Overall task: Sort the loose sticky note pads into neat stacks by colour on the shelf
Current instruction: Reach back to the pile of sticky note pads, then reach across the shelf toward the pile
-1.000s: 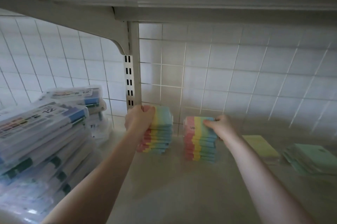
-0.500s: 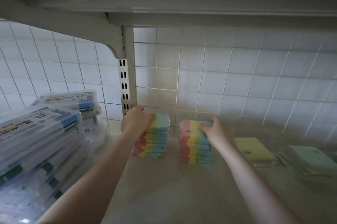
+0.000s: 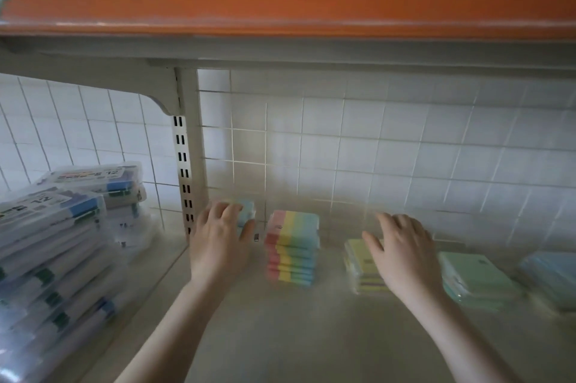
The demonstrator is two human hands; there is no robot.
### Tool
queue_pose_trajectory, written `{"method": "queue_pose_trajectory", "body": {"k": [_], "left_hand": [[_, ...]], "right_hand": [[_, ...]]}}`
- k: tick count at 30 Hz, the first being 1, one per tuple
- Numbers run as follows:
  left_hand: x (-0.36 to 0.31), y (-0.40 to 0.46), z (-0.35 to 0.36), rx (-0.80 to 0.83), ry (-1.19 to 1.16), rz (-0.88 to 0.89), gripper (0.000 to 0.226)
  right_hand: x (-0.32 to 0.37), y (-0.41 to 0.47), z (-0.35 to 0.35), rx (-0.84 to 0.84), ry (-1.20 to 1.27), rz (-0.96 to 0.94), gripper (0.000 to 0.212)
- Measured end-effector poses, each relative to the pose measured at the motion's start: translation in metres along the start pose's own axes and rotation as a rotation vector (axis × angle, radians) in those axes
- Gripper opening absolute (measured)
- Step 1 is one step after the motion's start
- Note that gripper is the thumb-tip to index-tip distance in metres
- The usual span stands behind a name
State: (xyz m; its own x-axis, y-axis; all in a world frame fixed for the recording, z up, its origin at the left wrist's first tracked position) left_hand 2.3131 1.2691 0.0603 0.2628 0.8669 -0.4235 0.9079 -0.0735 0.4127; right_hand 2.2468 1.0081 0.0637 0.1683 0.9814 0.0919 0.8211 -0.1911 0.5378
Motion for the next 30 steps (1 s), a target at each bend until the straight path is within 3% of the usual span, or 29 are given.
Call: {"method": "queue_pose_trajectory", "body": {"k": [10, 18, 23, 30], "left_hand": [[-0.068, -0.094, 0.026, 0.046, 0.038, 0.074, 0.039], [-0.122, -0.145, 0.038, 0.074, -0.068, 0.21, 0.039], [-0.158, -0.175, 0.052, 0.147, -0.141, 0.192, 0.041], [-0.257, -0.203, 0.075, 0.225, -0.154, 0.274, 0.046]], "right_hand": [[-0.091, -0.079, -0.023, -0.024, -0.038, 0.027, 0.034], [-0.139, -0.16, -0.048, -0.085, -0.084, 0.169, 0.035], [-0.174, -0.19, -0.063, -0.056, -0.109, 0.215, 0.032], [-0.264, -0.219, -0.104, -0.093, -0.111, 0.325, 0.031]]}}
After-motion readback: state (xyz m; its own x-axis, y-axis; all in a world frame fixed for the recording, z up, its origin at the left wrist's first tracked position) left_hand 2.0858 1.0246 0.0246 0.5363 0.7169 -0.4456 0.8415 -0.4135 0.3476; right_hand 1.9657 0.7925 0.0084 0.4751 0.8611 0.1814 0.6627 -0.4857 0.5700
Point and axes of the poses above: each hand's wrist, its own y-axis towards the middle knuckle, its own z-axis out of the palm, x = y × z, the point moved 4 cm from there along y, towards the middle knuckle, and after that the axes turned 10 degrees about x, right-handed, at the moved point
